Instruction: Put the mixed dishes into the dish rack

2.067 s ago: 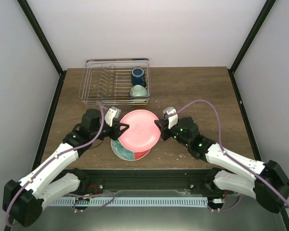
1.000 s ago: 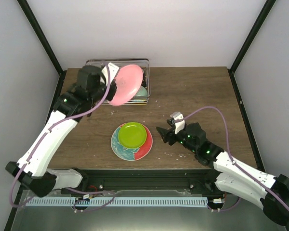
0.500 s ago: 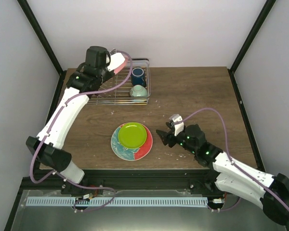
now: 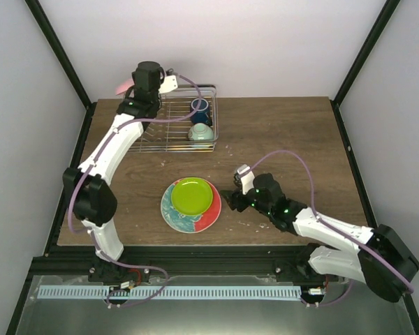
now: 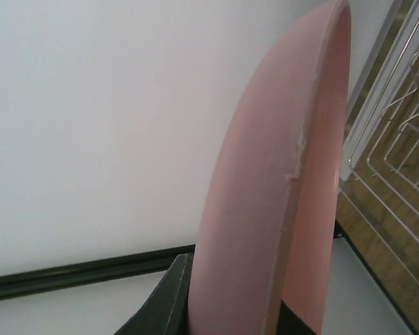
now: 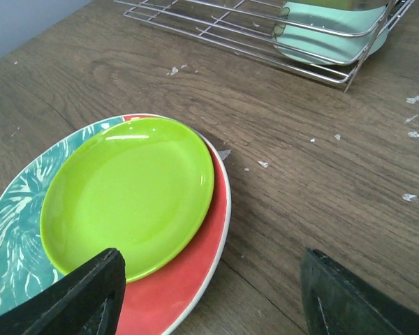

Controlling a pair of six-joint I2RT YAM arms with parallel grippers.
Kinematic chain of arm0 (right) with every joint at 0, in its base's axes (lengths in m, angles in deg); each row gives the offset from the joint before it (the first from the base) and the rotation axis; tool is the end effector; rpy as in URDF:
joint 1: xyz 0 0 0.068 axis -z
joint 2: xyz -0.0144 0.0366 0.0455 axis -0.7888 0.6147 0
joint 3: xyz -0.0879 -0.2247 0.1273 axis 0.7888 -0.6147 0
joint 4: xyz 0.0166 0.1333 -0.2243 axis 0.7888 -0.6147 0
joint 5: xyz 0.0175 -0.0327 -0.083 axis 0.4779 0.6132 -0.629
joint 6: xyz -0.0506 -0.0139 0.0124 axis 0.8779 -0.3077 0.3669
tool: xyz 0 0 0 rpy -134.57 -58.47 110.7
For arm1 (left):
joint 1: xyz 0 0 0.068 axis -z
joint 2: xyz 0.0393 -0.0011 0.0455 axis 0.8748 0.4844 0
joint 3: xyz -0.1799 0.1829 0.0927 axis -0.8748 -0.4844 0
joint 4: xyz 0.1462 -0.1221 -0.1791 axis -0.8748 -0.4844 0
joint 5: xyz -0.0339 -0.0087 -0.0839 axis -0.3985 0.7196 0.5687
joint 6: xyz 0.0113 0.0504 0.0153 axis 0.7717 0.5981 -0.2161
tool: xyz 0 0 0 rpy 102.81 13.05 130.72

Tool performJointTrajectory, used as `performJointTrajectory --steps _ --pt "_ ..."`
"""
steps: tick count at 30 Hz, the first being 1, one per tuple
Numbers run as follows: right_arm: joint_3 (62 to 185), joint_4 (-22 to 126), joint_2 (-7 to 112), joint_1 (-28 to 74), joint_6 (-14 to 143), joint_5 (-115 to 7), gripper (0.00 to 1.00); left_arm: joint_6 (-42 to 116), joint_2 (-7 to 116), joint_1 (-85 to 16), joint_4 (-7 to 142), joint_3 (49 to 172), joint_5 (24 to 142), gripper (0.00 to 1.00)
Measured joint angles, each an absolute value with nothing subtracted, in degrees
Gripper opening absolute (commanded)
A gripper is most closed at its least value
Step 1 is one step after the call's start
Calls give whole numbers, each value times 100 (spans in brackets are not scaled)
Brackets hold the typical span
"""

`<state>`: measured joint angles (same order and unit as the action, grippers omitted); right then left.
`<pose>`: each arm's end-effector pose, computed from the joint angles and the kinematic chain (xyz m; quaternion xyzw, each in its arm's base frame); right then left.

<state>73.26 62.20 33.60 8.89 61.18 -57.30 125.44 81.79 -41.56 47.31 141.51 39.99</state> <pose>0.1638 0.1575 0.1986 -0.2640 0.8108 0.2631 0.4512 0.4019 -0.1206 0.4032 0.4538 0.6468 0.4808 0.3802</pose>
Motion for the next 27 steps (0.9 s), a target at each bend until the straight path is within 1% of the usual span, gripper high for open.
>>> performJointTrajectory --steps 8,22,27 --pt "7431 6295 3476 985 6118 -5759 70 13678 9007 -4191 5809 14015 3789 0" --pt "7370 6369 3376 1163 6070 -5822 70 14550 9099 -4191 7046 12295 3784 0" --pt "7304 6452 3376 1248 6070 -5802 70 14738 9099 -4198 7299 12201 3819 0"
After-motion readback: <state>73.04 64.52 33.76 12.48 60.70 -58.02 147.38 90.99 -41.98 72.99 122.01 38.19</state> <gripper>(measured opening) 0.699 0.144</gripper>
